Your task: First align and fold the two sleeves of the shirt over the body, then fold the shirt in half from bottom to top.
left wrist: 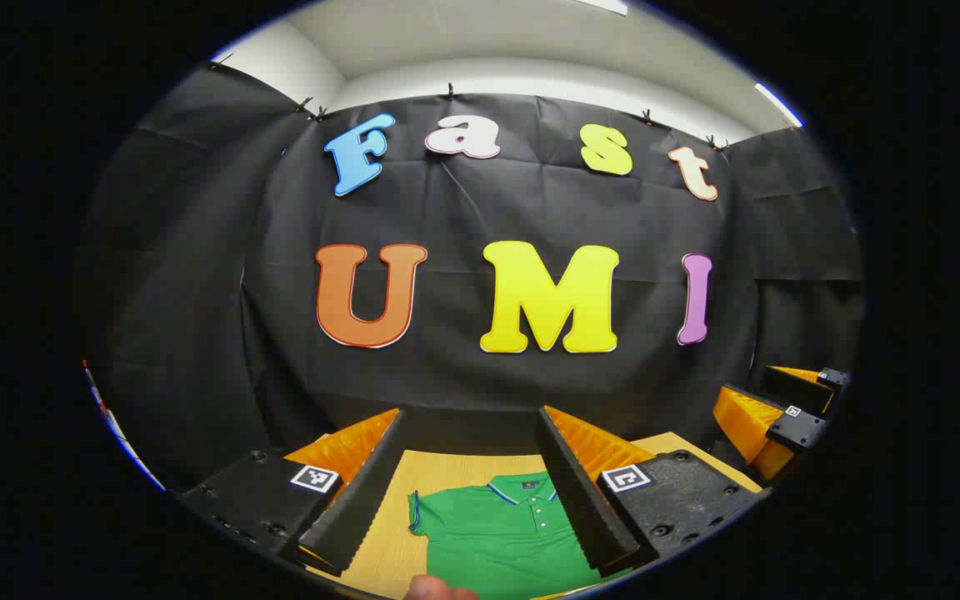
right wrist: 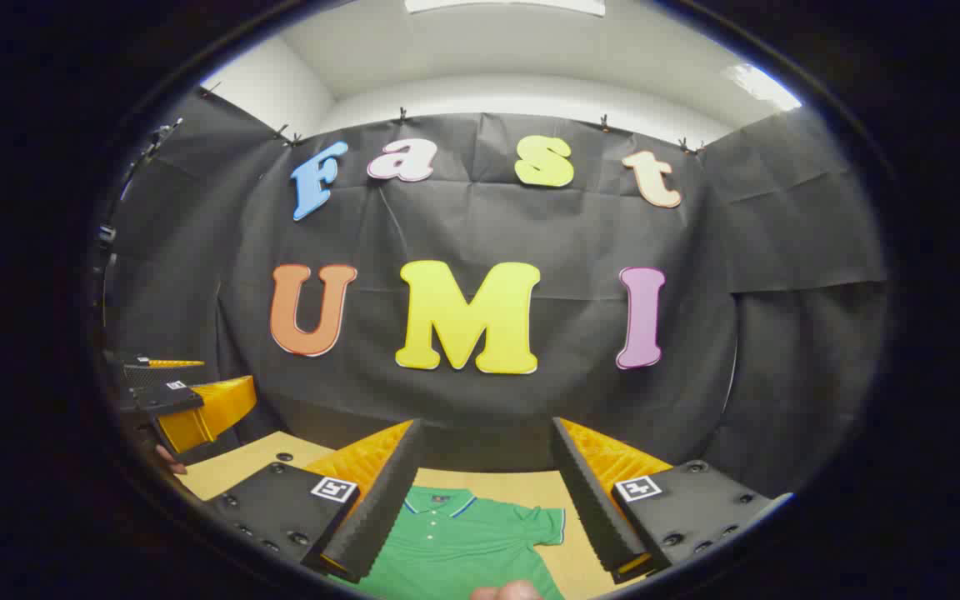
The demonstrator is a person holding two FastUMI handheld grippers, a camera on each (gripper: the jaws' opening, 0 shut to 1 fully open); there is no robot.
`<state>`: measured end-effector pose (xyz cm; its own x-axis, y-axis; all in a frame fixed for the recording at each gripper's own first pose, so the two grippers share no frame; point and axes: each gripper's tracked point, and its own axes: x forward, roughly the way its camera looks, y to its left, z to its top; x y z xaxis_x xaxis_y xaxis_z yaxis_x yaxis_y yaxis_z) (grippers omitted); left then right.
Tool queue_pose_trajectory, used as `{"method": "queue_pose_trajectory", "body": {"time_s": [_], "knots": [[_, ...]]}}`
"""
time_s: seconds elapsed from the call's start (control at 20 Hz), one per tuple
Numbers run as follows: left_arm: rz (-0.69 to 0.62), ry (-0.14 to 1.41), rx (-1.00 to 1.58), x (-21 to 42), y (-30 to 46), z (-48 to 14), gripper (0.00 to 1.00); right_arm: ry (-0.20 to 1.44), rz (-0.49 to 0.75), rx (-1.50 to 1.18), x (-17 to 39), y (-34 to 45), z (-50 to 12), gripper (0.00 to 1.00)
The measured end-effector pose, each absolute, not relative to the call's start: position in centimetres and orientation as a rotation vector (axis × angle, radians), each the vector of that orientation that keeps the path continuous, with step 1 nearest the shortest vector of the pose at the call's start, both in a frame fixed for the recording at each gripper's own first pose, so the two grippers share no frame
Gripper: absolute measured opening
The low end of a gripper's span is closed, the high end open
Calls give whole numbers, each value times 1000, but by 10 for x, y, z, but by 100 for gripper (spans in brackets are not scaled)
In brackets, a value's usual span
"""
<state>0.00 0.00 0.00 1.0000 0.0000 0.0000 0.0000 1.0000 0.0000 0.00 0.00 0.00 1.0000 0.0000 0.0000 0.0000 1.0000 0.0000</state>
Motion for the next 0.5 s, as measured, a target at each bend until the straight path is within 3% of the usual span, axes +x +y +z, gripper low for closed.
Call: {"method": "queue_pose_trajectory", "body": {"time_s": [0.25, 0.5], "knots": [[17, -5, 18, -6, 6, 4, 99, -14, 13, 11, 4, -2, 3, 92], [61, -6, 12, -13, 19, 2, 98, -16, 33, 14, 8, 3, 4, 100]]}}
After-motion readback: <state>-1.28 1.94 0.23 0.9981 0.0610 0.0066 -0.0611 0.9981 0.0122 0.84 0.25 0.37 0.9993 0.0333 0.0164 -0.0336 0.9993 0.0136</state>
